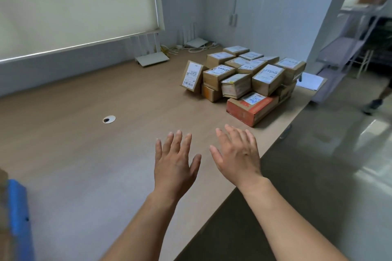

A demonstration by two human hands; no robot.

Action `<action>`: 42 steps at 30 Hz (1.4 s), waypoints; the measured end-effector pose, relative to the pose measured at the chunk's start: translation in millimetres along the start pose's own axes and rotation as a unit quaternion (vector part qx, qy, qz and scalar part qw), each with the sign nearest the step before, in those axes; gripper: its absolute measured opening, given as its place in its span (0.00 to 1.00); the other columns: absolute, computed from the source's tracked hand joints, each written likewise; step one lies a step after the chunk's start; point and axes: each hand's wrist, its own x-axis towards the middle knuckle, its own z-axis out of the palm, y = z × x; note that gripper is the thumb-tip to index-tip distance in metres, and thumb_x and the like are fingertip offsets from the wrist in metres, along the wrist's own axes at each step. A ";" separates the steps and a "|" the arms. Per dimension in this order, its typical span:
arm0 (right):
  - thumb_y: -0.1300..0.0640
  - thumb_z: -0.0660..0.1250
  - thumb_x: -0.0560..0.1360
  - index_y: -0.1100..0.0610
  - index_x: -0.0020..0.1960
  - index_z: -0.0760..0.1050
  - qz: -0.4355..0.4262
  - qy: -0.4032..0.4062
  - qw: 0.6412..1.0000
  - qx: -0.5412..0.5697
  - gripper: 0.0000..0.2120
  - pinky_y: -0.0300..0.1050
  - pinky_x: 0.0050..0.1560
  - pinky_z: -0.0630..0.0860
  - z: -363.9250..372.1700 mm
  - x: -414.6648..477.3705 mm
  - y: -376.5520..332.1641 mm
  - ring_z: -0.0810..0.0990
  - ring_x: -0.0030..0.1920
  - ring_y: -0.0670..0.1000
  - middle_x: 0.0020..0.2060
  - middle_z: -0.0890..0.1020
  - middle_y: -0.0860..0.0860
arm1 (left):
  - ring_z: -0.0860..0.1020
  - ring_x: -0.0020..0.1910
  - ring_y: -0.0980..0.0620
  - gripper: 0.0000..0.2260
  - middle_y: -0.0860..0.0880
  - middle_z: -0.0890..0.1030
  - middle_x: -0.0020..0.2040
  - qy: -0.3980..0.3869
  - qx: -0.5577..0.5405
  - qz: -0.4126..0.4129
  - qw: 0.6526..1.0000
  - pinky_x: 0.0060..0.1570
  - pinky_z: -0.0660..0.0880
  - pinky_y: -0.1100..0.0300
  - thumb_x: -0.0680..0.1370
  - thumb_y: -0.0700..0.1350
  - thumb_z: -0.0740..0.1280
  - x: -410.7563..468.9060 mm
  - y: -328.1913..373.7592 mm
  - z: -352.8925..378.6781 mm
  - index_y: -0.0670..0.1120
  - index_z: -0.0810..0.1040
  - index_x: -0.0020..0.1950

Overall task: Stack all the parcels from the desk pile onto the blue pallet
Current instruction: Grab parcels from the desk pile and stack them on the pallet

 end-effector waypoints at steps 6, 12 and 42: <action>0.49 0.71 0.70 0.58 0.58 0.78 0.002 -0.043 0.999 -0.010 0.20 0.56 0.53 0.75 26.1 73.7 53.6 0.80 0.52 0.58 0.52 0.81 0.58 | 0.50 0.76 0.52 0.26 0.53 0.56 0.77 -0.016 -0.053 -0.006 0.998 0.74 0.42 0.53 0.81 0.59 0.49 84.6 28.4 20.7 0.53 0.51 0.77; 0.51 0.73 0.69 0.58 0.55 0.78 0.010 -0.054 0.998 -0.006 0.19 0.54 0.48 0.75 46.7 120.6 94.6 0.80 0.48 0.59 0.49 0.81 0.57 | 0.55 0.75 0.52 0.25 0.52 0.59 0.76 -0.024 -0.063 -0.011 0.998 0.73 0.50 0.55 0.81 0.58 0.51 146.3 45.6 37.9 0.52 0.53 0.77; 0.46 0.54 0.80 0.61 0.67 0.63 0.035 -0.253 0.953 0.165 0.23 0.51 0.59 0.69 171.7 327.0 278.1 0.71 0.62 0.56 0.62 0.72 0.57 | 0.75 0.56 0.46 0.20 0.47 0.79 0.57 -0.071 -0.210 -0.271 0.937 0.53 0.72 0.54 0.81 0.57 0.53 389.2 168.1 111.2 0.46 0.76 0.59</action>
